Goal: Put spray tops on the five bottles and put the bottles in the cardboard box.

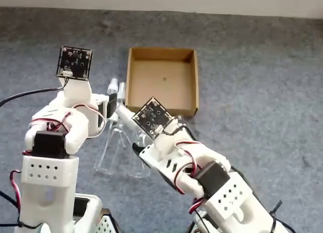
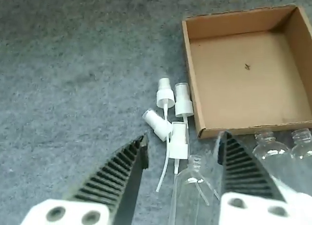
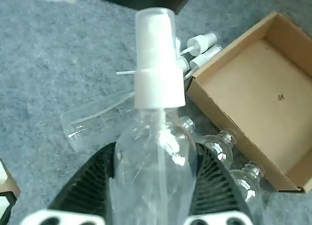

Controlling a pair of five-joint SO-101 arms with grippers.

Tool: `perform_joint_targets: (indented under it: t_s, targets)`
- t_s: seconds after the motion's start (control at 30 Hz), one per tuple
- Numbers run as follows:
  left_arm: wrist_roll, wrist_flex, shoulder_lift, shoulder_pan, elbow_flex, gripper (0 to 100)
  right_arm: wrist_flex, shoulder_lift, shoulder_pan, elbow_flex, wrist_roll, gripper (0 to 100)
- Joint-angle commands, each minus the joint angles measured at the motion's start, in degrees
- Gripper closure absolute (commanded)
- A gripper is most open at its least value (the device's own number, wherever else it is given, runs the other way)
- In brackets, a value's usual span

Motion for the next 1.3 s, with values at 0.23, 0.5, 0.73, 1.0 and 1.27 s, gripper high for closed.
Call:
perform_joint_targets:
  t_s: [0.23,0.5,0.73,1.0,1.27]
  targets:
    - [0.35,0.97,0.04,10.59,1.63,78,-3.82,-1.80,-0.66,1.63,-0.53,99.4]
    - [-2.11,0.70,0.04,11.65,5.67,78,-3.65,-2.15,-0.66,1.71,-0.18,99.4]
    - [-2.02,0.62,-6.90,6.55,3.47,78,-3.82,-2.15,0.57,1.63,-0.18,99.4]
    - [0.88,-1.14,-24.57,-5.32,8.13,78,-3.82,-2.15,0.57,1.63,-0.53,99.5]
    - [0.97,-10.37,-20.26,-5.32,16.40,78,-3.82,-2.24,0.57,1.63,-0.53,99.5]
